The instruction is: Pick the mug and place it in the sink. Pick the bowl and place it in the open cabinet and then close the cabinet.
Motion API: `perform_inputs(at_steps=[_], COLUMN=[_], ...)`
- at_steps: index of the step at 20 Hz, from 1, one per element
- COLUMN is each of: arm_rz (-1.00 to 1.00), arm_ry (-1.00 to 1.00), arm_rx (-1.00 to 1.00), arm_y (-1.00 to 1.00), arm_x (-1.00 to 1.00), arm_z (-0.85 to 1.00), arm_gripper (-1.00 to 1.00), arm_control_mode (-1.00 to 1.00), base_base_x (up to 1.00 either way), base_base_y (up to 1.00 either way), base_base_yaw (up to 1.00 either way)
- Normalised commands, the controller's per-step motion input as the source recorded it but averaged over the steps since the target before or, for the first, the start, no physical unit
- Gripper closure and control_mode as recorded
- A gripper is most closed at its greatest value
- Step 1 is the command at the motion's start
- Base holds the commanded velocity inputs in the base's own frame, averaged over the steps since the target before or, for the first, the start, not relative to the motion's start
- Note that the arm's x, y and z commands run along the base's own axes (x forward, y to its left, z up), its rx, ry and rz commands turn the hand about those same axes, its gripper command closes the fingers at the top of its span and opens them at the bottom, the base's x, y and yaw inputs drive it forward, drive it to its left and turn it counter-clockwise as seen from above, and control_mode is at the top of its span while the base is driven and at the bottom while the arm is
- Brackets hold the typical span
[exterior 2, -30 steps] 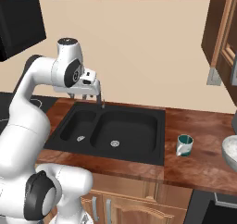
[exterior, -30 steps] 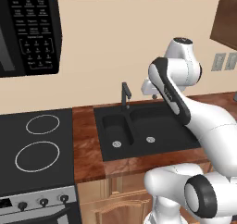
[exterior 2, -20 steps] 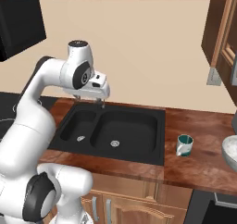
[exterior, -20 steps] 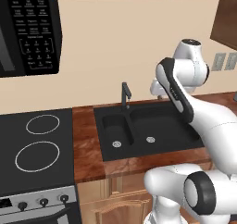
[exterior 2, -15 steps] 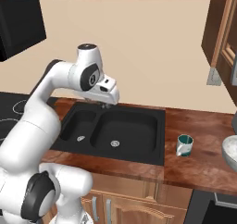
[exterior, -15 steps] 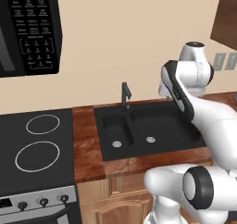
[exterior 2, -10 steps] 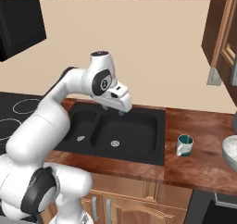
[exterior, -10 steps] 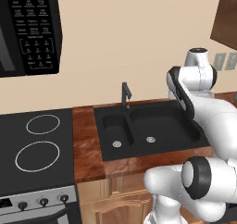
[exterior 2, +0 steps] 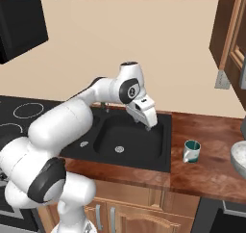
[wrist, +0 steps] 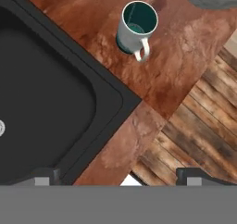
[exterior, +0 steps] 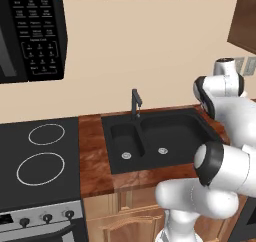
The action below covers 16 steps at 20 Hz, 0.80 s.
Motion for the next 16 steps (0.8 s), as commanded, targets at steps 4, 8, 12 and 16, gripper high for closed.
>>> perform_inputs(at_steps=[4, 8, 12, 16], arm_rz=[-0.23, -0.06, 0.05, 0.07], arm_ry=[0.01, 0.04, 0.00, 0.00], arm_rx=[0.00, 0.00, 0.00, 0.02], arm_y=[-0.97, -0.96, -0.76, -0.49], arm_x=[0.05, 0.16, 0.20, 0.06], arm_z=[-0.01, 0.00, 0.00, -0.05], arm_gripper=[-1.00, -1.00, -1.00, -1.00], arm_control_mode=[-1.00, -1.00, -1.00, -1.00], base_base_x=[0.00, 0.00, 0.00, 0.00], base_base_y=[0.00, 0.00, 0.00, 0.00], base_base_yaw=[0.00, 0.00, 0.00, 0.00])
